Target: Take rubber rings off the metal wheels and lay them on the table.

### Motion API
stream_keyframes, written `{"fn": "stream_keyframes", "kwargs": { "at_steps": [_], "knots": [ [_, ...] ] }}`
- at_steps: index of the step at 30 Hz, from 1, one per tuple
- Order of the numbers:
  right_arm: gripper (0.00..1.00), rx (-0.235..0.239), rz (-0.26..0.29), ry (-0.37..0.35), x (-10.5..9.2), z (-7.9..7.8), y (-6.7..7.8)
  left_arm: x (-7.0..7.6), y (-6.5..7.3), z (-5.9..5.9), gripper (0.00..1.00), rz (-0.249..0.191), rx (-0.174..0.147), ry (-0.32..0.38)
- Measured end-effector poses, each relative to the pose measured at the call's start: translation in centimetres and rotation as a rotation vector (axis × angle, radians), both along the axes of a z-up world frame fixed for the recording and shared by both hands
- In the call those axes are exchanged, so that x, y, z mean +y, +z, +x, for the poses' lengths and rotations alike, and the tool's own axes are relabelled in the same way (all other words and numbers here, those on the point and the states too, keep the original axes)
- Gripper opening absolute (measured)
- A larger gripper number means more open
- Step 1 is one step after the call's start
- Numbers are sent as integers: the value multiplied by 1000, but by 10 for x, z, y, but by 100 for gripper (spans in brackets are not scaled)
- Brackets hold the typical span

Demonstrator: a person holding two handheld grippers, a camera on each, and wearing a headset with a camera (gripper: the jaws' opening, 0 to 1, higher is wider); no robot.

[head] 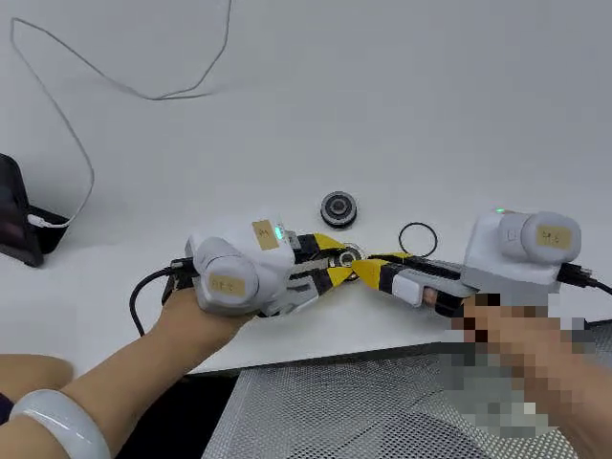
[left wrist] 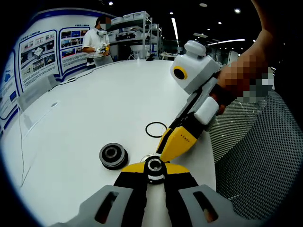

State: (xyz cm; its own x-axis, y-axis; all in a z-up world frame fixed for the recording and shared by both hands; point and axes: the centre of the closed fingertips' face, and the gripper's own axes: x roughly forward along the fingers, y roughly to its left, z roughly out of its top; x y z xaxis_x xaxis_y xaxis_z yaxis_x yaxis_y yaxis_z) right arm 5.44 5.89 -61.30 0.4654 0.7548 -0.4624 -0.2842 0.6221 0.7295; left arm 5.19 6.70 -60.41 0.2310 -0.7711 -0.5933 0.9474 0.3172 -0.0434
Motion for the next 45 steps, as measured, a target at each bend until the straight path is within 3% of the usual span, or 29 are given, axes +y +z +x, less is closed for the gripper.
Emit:
{"fn": "stream_keyframes", "kwargs": {
  "at_steps": [2,13,17,18,26,29,40,43,45],
  "knots": [
    [20,33,35,-15,3,-1,1,0,0,0,13,0,0,1],
    [21,70,51,-27,3,-5,3,1,0,0,13,-4,3,11],
    [21,74,54,-26,2,-6,5,1,0,1,13,-6,4,14],
    [18,71,77,-3,6,-8,9,1,0,1,13,-6,5,15],
    [18,72,69,-35,2,-6,5,2,-1,1,13,-7,7,19],
    [18,86,91,-41,0,-5,6,2,-1,1,13,-8,7,20],
    [8,76,54,-49,-4,-3,3,1,0,1,13,-8,9,21],
    [10,101,95,-46,3,-5,4,1,1,0,13,-10,10,23],
    [12,98,92,-53,1,-4,3,1,0,1,13,-11,10,25]
  ]
}}
